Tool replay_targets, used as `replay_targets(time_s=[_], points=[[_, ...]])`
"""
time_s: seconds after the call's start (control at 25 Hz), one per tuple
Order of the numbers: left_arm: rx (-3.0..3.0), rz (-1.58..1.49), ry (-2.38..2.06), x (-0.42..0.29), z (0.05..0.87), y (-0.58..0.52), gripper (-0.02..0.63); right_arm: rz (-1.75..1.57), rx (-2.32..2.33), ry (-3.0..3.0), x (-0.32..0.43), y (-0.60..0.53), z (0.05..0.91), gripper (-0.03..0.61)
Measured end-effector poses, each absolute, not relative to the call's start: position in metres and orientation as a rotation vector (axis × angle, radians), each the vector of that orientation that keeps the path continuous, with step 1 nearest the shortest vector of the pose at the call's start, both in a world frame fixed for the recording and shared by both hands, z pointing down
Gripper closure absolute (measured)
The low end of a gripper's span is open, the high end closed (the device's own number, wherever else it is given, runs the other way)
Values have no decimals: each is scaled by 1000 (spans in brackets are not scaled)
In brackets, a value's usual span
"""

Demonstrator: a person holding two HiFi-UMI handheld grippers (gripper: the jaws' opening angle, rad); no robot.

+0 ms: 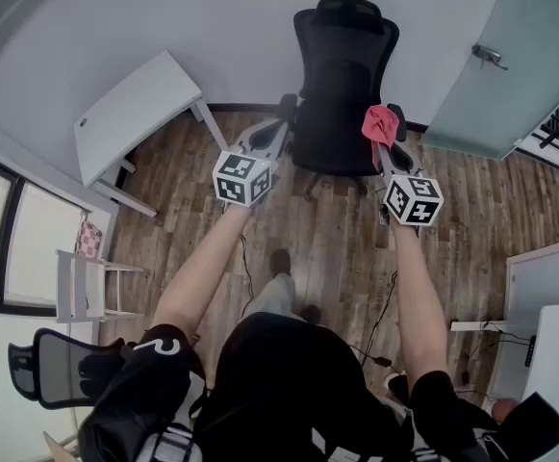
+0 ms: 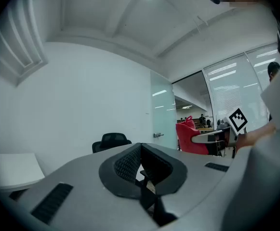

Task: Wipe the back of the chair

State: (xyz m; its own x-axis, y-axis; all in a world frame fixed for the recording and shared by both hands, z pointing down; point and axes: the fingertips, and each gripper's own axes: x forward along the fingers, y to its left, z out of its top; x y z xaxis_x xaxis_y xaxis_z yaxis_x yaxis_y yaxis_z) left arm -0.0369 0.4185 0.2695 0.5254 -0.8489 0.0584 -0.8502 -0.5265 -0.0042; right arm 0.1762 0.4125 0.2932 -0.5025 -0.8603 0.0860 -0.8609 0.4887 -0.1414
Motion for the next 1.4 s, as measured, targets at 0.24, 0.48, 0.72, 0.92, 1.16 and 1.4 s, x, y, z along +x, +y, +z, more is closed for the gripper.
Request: replay_targets(time_s=[0.24,0.48,0.72,0.92,1.16,1.4], points=[[2722,81,-1500,-53,282,391,589,269,1585,-2701,166,385,298,515],[2722,64,-1466,-69,294,330,589,269,1603,-2657,153,331,308,515],[2742,54,-1411,-96,296,240,589,272,1630,-2617,127,248,312,515],[2746,53,-1347,-125,299,166,589,279,1658,-2579,96,180,311,515],[2746,40,-1283,-147,301,108,589,301,1684,-2551,69,122,308,515],[2709,21,-1282,-163,312,77,588,318,1650,-2542,50,85,315,515]])
